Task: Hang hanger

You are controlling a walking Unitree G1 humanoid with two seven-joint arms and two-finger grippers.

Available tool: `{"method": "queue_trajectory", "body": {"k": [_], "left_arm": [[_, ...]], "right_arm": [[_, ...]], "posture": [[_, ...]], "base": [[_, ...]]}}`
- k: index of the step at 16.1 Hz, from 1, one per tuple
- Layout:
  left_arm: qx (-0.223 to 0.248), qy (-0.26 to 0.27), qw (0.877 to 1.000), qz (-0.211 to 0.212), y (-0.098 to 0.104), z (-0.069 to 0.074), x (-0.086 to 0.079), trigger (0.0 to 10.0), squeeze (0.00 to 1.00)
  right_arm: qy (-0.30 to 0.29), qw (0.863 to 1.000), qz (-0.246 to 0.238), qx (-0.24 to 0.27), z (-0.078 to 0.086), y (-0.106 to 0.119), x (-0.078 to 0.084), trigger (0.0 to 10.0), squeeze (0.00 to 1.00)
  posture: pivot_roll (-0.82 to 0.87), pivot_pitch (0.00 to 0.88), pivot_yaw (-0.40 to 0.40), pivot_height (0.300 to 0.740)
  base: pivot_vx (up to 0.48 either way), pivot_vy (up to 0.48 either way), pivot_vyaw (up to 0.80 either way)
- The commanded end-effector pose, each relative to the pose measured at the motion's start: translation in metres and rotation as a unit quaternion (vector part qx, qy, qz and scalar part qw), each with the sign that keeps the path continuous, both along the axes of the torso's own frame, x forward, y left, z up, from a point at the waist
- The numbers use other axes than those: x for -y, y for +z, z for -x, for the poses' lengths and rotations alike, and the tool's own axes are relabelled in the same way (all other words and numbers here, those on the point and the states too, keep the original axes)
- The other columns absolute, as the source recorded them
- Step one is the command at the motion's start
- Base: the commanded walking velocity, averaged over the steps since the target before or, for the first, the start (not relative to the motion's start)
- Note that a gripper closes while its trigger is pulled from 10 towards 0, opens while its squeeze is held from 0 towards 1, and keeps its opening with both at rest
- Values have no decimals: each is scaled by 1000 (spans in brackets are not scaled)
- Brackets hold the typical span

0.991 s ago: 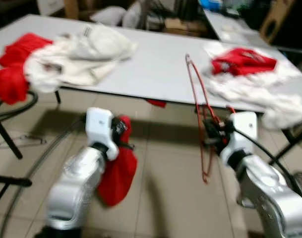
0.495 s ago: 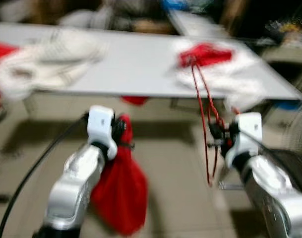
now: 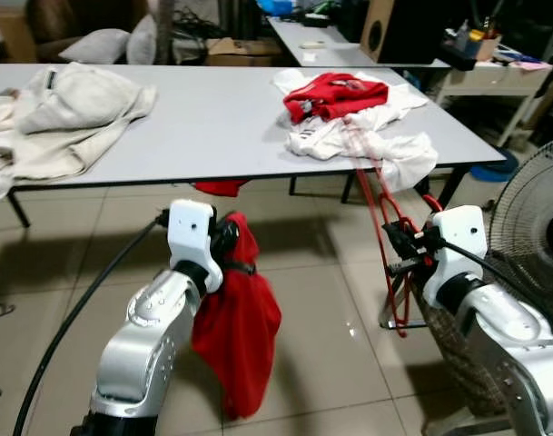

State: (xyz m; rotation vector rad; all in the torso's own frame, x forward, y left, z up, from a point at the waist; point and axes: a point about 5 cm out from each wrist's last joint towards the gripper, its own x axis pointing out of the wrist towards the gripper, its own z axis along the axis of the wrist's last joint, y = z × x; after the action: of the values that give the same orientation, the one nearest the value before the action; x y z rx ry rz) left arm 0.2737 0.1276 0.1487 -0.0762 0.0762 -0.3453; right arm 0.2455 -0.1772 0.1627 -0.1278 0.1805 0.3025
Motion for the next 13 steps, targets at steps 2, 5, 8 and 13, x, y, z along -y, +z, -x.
{"method": "queue_trajectory", "body": {"k": [2, 5, 8, 13], "left_arm": [[22, -3, 1000, 2, 11, -5, 0, 10000, 0], [32, -9, 999, -2, 15, -7, -1, 10000, 0], [44, -17, 999, 6, 24, -12, 2, 10000, 0], [51, -34, 998, 2, 28, -17, 4, 10000, 0]], "right_arm": [[-10, 1000, 12, 6, -4, 3, 10, 10000, 0], [39, 999, 32, 2, -2, 8, 7, 10000, 0], [117, 989, 83, -32, 10, 10, 12, 10000, 0], [162, 979, 116, -50, 21, 11, 19, 10000, 0]], "posture": [[24, 1, -62, 740], [18, 0, -57, 740], [9, 0, -54, 740], [1, 0, -32, 740]], "base": [[345, 0, 0], [369, 0, 0], [371, 0, 0], [388, 0, -434]]}}
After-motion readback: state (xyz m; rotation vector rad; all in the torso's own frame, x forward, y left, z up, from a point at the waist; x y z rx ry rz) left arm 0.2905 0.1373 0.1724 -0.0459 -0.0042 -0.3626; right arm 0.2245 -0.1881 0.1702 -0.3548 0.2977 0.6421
